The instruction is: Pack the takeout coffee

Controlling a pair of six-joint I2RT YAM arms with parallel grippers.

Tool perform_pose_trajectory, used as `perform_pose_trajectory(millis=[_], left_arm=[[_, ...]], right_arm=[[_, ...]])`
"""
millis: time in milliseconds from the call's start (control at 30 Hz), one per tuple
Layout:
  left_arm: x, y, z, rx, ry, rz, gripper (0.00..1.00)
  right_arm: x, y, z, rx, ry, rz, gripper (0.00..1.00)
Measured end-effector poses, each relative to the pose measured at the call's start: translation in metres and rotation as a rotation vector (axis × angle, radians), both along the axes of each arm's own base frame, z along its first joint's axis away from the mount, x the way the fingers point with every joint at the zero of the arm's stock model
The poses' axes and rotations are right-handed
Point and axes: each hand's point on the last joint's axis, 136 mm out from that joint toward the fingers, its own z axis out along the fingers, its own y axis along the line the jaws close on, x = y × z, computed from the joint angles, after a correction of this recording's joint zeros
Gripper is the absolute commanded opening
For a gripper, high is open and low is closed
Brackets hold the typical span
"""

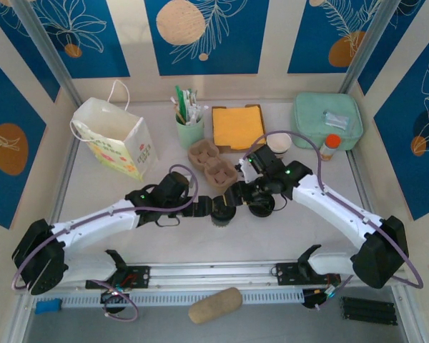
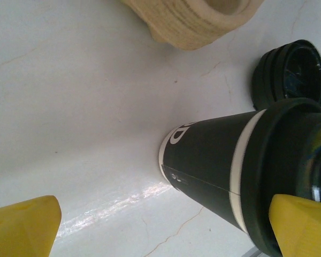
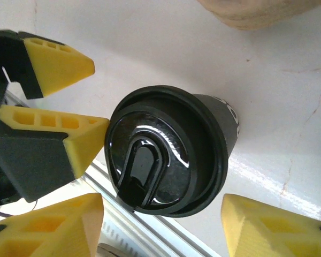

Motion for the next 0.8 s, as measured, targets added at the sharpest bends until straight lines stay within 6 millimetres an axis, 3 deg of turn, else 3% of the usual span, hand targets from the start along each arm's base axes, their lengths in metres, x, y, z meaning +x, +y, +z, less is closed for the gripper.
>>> perform_pose_trajectory(millis=[200,433,633,800], left_arm=[[0.007,0.002,0.038,-0.058,-0.09,0.02,0.99],[0.016,0.038,0.069,-0.091,-0.189,0.131,0.99],[0.015,0.075,0.059,-0.066,-0.204,0.225,0.99],[0.011,0.088,0.045,-0.046,-0.182,0.256,0.99]], right_arm=[[-0.001,0.01,0.007,-0.088,-0.068,0.059,0.69],[-0.002,0.021,0.002,-0.2,-0.106,0.117,0.75],[-0.002,0.034,-0.004,-0.285,-0.128,0.164,0.8],[-0.001,0.041,-0.013,-0.352,-0.13,0.191,0.82]])
